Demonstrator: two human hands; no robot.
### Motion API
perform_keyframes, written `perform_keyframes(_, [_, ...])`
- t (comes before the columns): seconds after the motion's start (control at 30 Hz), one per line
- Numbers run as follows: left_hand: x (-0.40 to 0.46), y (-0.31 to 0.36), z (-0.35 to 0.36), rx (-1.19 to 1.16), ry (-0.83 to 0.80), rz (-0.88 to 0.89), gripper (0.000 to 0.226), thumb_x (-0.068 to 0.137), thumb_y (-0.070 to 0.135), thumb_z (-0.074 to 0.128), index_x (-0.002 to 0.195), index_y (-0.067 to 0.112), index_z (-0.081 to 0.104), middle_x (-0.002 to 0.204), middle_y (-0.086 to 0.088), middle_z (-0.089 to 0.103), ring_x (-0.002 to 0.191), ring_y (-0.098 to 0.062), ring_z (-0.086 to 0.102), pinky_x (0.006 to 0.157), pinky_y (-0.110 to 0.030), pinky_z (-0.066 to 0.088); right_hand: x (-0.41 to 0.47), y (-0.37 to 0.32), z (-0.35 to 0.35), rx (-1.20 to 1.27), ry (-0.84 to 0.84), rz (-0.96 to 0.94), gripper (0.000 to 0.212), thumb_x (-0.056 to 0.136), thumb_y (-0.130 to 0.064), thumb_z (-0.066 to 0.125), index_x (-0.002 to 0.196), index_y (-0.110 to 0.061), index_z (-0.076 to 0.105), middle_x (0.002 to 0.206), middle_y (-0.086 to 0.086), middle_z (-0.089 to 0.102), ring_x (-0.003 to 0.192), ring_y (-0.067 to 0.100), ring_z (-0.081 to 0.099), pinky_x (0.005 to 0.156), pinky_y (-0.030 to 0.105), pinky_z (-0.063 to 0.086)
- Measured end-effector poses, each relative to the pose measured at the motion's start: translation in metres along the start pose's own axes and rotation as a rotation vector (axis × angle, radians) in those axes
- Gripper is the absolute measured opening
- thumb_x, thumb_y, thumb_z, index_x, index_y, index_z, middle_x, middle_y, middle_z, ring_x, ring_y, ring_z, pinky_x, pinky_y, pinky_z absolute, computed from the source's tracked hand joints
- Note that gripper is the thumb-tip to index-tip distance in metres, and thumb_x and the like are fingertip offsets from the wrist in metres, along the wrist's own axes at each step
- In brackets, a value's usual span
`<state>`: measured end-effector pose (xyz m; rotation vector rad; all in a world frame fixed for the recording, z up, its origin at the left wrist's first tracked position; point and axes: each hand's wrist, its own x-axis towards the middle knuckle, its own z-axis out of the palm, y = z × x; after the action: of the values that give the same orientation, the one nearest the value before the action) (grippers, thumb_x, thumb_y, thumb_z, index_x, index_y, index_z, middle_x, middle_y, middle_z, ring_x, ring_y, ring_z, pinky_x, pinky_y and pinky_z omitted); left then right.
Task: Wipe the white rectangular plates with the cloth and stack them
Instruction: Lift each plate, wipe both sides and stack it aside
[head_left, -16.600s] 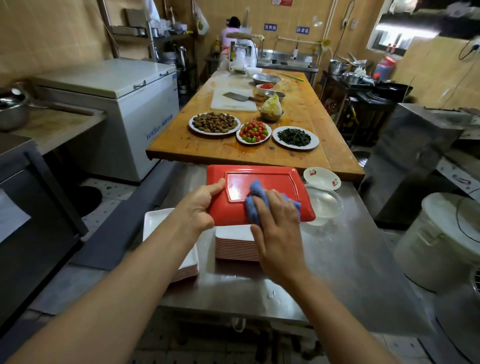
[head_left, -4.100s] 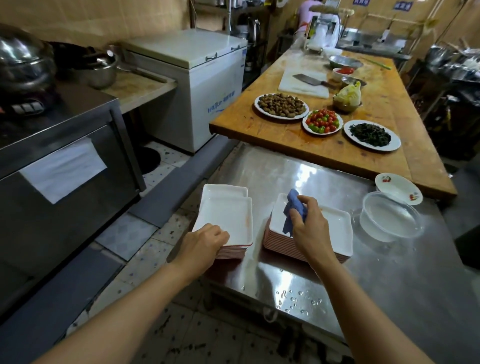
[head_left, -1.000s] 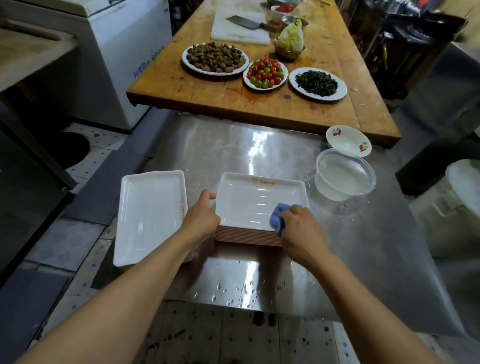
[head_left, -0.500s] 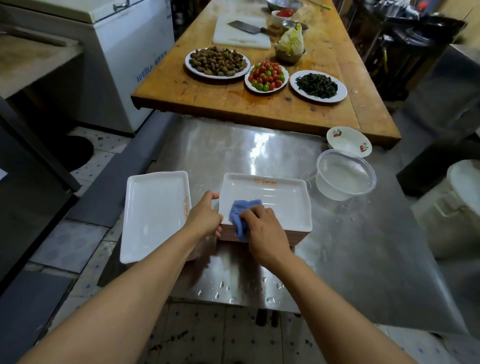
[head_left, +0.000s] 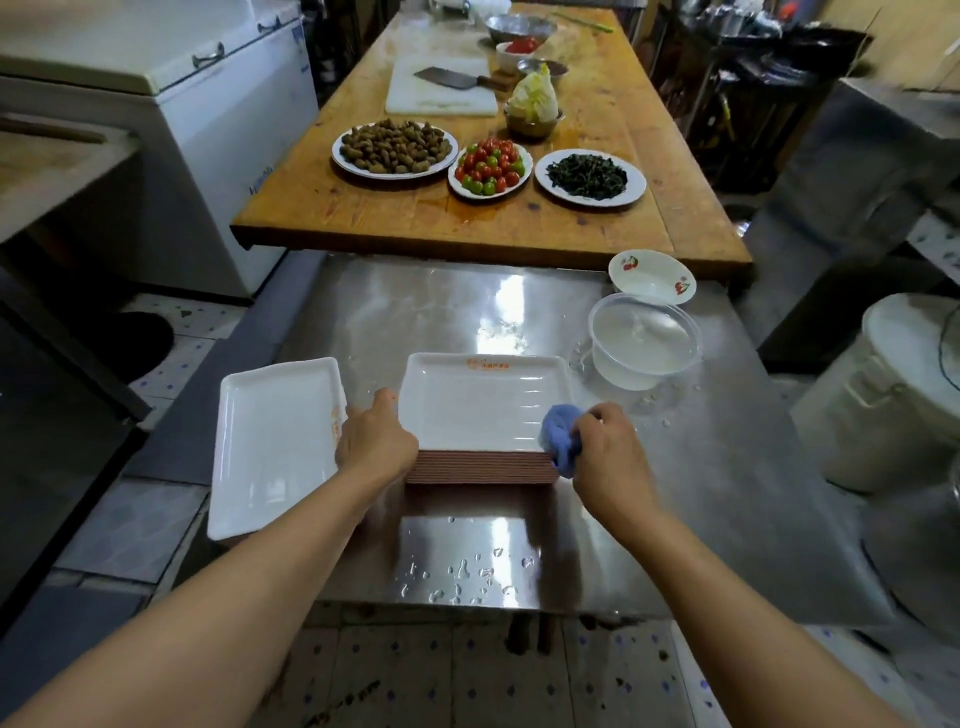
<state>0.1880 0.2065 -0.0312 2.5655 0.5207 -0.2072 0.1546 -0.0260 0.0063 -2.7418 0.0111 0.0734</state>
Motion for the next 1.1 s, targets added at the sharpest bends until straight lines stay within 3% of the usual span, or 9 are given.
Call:
perform_keyframes(0.1, [-0.011, 0.016, 0.008, 0.107, 0.081, 0.246, 0.064, 0.085, 0.031, 0.06, 0.142, 0.02, 0.034, 0.143, -0.009, 0.033, 0.132, -0.029, 0.028, 0.105, -0.04, 0.031, -0.001, 0.01, -0.012, 0.179, 0.126, 0.095, 0.006, 0.083, 0.001, 0.054, 0.089, -0.001, 0.054, 0.094, 0.018, 0.057, 0.086, 0.033, 0.052, 0.059, 0.029, 0.03])
perform_keyframes(0.23, [-0.018, 0.042, 0.026, 0.236, -0.073, 0.557, 0.074, 0.084, 0.046, 0.062, 0.146, 0.025, 0.027, 0.157, 0.0, 0.015, 0.144, -0.019, 0.011, 0.115, -0.041, 0.012, -0.004, 0.022, -0.02, 0.262, 0.123, 0.208, 0.008, 0.09, -0.007, 0.046, 0.097, -0.004, 0.047, 0.089, 0.018, 0.06, 0.078, 0.034, 0.056, 0.07, 0.045, 0.047])
perform_keyframes(0.4, [-0.019, 0.044, 0.046, 0.433, -0.127, 0.598, 0.064, 0.091, 0.026, 0.055, 0.147, 0.024, 0.023, 0.158, 0.0, 0.011, 0.145, -0.019, 0.011, 0.115, -0.041, 0.013, -0.01, 0.029, -0.018, 0.305, 0.054, 0.253, 0.009, 0.092, -0.006, 0.041, 0.099, -0.007, 0.035, 0.085, 0.016, 0.057, 0.076, 0.037, 0.058, 0.067, 0.043, 0.047])
perform_keyframes(0.57, [-0.025, 0.042, 0.041, 0.38, 0.055, 0.687, 0.039, 0.083, 0.01, 0.054, 0.119, 0.024, 0.054, 0.13, 0.001, 0.054, 0.122, -0.02, 0.048, 0.091, -0.036, 0.033, -0.019, 0.028, -0.012, 0.362, 0.081, 0.277, 0.009, 0.093, -0.006, 0.039, 0.101, -0.007, 0.035, 0.082, 0.011, 0.054, 0.077, 0.034, 0.056, 0.068, 0.044, 0.046])
perform_keyframes(0.7, [-0.037, 0.041, 0.031, 0.284, 0.123, 0.732, 0.027, 0.083, 0.012, 0.057, 0.105, 0.024, 0.065, 0.11, -0.003, 0.067, 0.102, -0.026, 0.062, 0.076, -0.037, 0.045, -0.028, 0.025, -0.015, 0.454, 0.121, 0.227, 0.024, 0.093, -0.004, 0.039, 0.116, -0.008, 0.036, 0.092, 0.017, 0.06, 0.08, 0.034, 0.059, 0.073, 0.049, 0.051])
perform_keyframes(0.77, [-0.04, 0.045, 0.02, 0.267, 0.184, 0.73, 0.029, 0.083, 0.014, 0.058, 0.107, 0.029, 0.066, 0.103, 0.0, 0.07, 0.097, -0.029, 0.063, 0.067, -0.034, 0.041, -0.031, 0.023, -0.019, 0.469, 0.145, 0.194, 0.043, 0.094, -0.003, 0.038, 0.135, -0.014, 0.034, 0.096, 0.012, 0.058, 0.085, 0.031, 0.057, 0.077, 0.046, 0.05])
perform_keyframes(0.87, [-0.043, 0.057, -0.005, 0.297, 0.243, 0.75, 0.025, 0.083, 0.015, 0.057, 0.105, 0.027, 0.064, 0.095, -0.005, 0.07, 0.091, -0.034, 0.062, 0.061, -0.033, 0.033, -0.033, 0.017, -0.027, 0.539, 0.211, 0.135, 0.039, 0.091, 0.001, 0.039, 0.123, -0.017, 0.052, 0.082, 0.001, 0.055, 0.081, 0.028, 0.058, 0.075, 0.045, 0.051])
perform_keyframes(0.97, [-0.052, 0.068, -0.036, 0.106, 0.278, 0.709, 0.019, 0.09, 0.026, 0.058, 0.106, 0.017, 0.064, 0.092, -0.012, 0.07, 0.087, -0.038, 0.061, 0.066, -0.038, 0.043, -0.033, 0.008, -0.038, 0.611, 0.295, 0.138, 0.033, 0.089, 0.0, 0.041, 0.112, -0.016, 0.059, 0.081, -0.003, 0.055, 0.079, 0.022, 0.057, 0.074, 0.042, 0.051])
perform_keyframes(1.1, [-0.068, 0.072, -0.073, -0.266, 0.233, 0.603, 0.011, 0.089, 0.017, 0.06, 0.096, 0.01, 0.064, 0.084, -0.01, 0.067, 0.078, -0.031, 0.061, 0.07, -0.038, 0.049, -0.032, -0.006, -0.051, 0.671, 0.367, 0.111, 0.028, 0.09, -0.001, 0.042, 0.107, -0.017, 0.057, 0.082, -0.003, 0.055, 0.081, 0.022, 0.057, 0.072, 0.039, 0.051])
